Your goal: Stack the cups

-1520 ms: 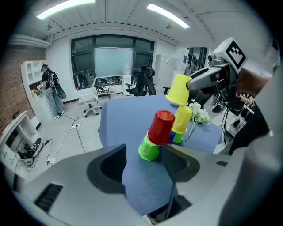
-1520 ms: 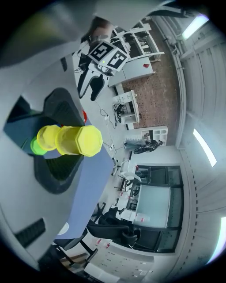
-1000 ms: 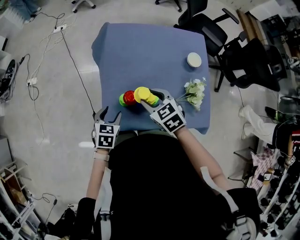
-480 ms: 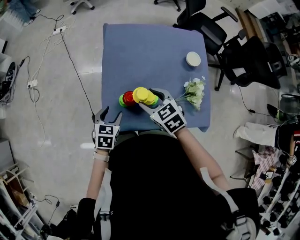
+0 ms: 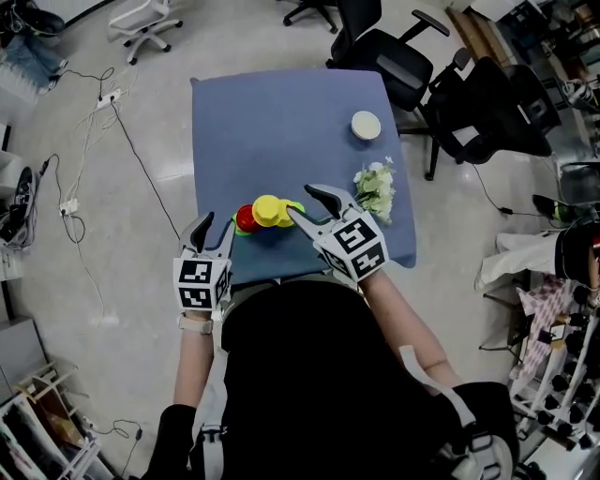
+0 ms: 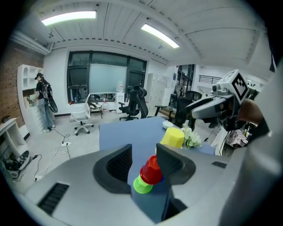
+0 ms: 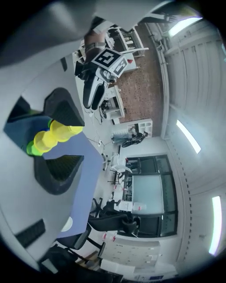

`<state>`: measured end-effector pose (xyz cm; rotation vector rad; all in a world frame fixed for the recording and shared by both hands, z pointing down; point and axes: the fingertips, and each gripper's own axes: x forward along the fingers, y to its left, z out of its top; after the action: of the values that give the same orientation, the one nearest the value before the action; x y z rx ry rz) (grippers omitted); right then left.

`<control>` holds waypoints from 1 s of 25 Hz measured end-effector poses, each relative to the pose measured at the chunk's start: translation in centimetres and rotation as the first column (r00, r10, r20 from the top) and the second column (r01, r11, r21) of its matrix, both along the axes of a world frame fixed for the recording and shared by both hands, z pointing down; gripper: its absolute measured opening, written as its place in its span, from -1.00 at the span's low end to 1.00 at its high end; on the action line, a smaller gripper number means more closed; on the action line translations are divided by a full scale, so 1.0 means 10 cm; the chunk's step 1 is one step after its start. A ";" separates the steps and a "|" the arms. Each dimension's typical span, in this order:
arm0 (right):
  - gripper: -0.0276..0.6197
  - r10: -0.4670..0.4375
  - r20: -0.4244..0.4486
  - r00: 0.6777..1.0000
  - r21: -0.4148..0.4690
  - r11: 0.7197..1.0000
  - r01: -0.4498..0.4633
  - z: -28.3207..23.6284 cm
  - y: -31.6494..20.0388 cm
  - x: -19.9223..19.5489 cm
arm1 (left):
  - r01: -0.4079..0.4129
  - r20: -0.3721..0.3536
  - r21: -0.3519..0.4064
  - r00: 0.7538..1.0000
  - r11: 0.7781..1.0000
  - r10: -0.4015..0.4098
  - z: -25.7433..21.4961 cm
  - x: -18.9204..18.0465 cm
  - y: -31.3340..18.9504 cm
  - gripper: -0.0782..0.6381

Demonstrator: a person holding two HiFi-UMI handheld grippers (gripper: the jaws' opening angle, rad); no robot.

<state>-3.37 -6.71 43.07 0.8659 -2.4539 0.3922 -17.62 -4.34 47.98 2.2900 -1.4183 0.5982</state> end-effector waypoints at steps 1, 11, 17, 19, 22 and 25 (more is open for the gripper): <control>-0.28 0.030 0.021 0.999 0.018 0.999 -0.030 -0.08 -0.03 0.08 | -0.010 -0.004 0.023 1.000 1.000 0.010 -0.10 0.05 -0.05 -0.31; -0.71 0.299 0.173 0.938 0.167 0.930 -0.328 -0.68 -0.08 1.08 | -0.087 -0.092 0.242 0.989 0.966 0.112 -0.96 0.67 -0.43 -0.75; -0.76 0.400 0.217 0.891 0.201 0.874 -0.442 -0.83 0.08 1.53 | -0.170 -0.106 0.308 0.971 0.936 0.212 -1.22 1.06 -0.53 -0.75; -0.76 0.423 0.221 0.879 0.218 0.857 -0.467 -0.87 0.14 1.66 | -0.200 -0.106 0.308 0.964 0.930 0.243 -1.25 1.19 -0.52 -0.75; -0.76 0.452 0.224 0.863 0.237 0.834 -0.498 -0.93 0.23 1.84 | -0.241 -0.107 0.306 0.953 0.921 0.285 -1.27 1.38 -0.49 -0.75; -0.76 0.493 0.232 0.839 0.233 0.809 -0.540 -0.95 0.33 2.01 | -0.304 -0.082 0.311 0.936 0.901 0.344 -1.32 1.60 -0.46 -0.75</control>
<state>16.75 -3.40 33.61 1.7124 -2.4203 0.2971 -1.65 -8.96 34.75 2.7771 -1.1301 0.3290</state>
